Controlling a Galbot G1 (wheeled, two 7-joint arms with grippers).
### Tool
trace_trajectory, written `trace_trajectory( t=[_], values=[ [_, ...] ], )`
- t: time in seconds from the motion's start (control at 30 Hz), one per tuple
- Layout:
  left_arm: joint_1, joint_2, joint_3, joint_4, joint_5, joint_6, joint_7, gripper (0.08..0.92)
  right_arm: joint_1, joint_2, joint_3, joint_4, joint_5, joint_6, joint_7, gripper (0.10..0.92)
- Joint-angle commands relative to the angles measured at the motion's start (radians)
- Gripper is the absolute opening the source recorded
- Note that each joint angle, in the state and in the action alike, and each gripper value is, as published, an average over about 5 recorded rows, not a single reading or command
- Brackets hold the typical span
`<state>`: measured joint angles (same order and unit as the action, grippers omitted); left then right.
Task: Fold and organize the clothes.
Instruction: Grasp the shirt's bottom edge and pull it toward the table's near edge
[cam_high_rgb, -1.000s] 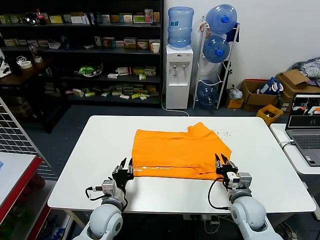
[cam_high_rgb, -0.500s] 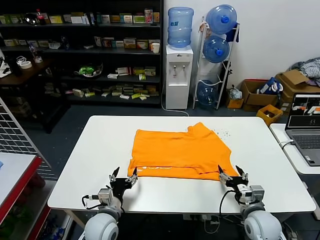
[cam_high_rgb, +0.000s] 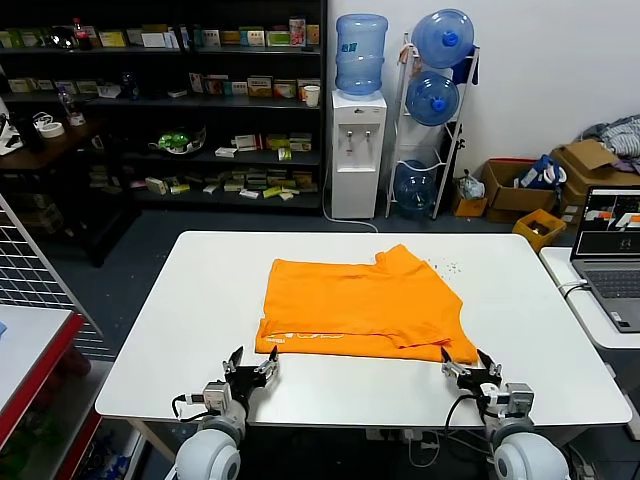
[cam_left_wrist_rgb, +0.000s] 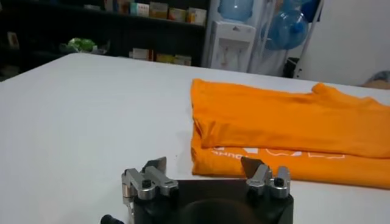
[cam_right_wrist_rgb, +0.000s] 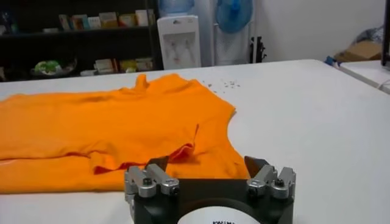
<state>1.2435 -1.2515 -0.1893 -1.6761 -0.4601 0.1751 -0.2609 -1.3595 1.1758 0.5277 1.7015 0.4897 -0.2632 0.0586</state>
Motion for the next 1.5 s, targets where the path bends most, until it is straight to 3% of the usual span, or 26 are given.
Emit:
trace_trajectory(
  t=[0.03,0.2,0.73,0.93,1.03,1.27,1.5],
  values=[
    [-0.013,-0.011,0.003,0.054,-0.001,-0.004,0.011,0.823,-0.001,-0.001,0.004,-0.024,0.012,-0.002,-0.007,0.75],
    [-0.018,-0.013,0.01,0.056,0.0,-0.004,0.006,0.783,0.008,0.0,-0.004,-0.031,0.016,-0.006,-0.01,0.603],
    [-0.019,-0.016,0.021,0.039,0.0,-0.005,-0.012,0.334,-0.014,-0.006,0.003,0.007,0.052,0.012,0.013,0.153],
    [-0.002,-0.004,0.024,-0.04,-0.004,-0.007,-0.039,0.156,-0.055,-0.021,0.017,0.079,0.085,0.016,0.046,0.124],
    [0.02,0.019,0.023,-0.124,-0.01,-0.002,-0.06,0.107,-0.099,-0.037,0.031,0.146,0.109,0.01,0.071,0.124],
    [0.11,0.096,-0.008,-0.306,-0.058,0.022,-0.097,0.103,-0.222,-0.071,0.073,0.273,0.142,0.002,0.102,0.124],
    [0.277,0.135,-0.059,-0.402,-0.068,0.017,-0.091,0.103,-0.343,-0.077,0.097,0.314,0.125,0.002,0.102,0.124]
  ],
)
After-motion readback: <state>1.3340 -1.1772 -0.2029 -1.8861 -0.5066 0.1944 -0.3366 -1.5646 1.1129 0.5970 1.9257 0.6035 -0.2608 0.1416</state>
